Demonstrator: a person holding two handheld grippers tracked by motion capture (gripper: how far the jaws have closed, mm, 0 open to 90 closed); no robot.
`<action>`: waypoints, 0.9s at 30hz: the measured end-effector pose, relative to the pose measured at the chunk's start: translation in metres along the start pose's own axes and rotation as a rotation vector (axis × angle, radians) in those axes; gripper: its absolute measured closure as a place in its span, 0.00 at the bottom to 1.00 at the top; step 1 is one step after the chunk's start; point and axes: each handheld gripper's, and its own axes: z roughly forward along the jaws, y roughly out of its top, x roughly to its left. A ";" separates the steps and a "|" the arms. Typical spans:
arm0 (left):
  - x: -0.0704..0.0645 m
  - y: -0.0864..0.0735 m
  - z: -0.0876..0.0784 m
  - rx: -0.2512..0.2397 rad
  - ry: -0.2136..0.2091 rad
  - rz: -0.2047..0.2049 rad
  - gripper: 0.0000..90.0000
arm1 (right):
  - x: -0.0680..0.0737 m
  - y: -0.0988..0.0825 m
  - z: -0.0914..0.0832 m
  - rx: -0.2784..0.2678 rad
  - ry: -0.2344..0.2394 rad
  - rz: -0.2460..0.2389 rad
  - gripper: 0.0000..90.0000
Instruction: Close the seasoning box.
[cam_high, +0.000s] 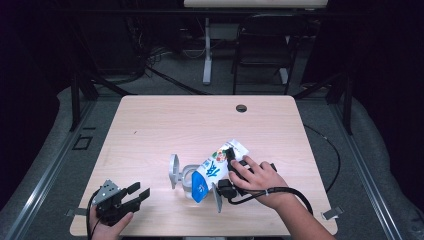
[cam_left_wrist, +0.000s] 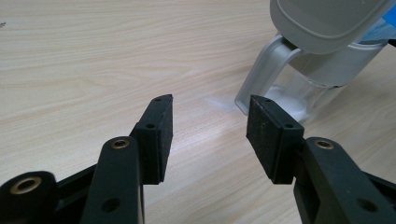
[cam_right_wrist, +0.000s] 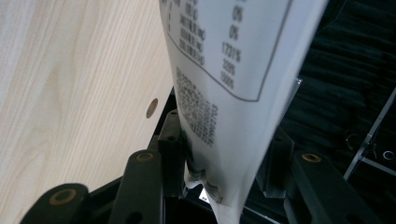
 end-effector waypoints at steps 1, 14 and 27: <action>0.000 0.000 0.000 0.001 0.000 0.001 0.57 | 0.000 0.000 0.000 0.000 0.001 -0.001 0.68; 0.000 0.000 0.001 0.000 -0.001 0.001 0.57 | 0.002 -0.001 -0.001 -0.004 -0.006 -0.013 0.70; 0.000 -0.001 0.002 0.007 -0.001 -0.001 0.57 | 0.003 0.000 -0.001 -0.006 -0.005 -0.020 0.73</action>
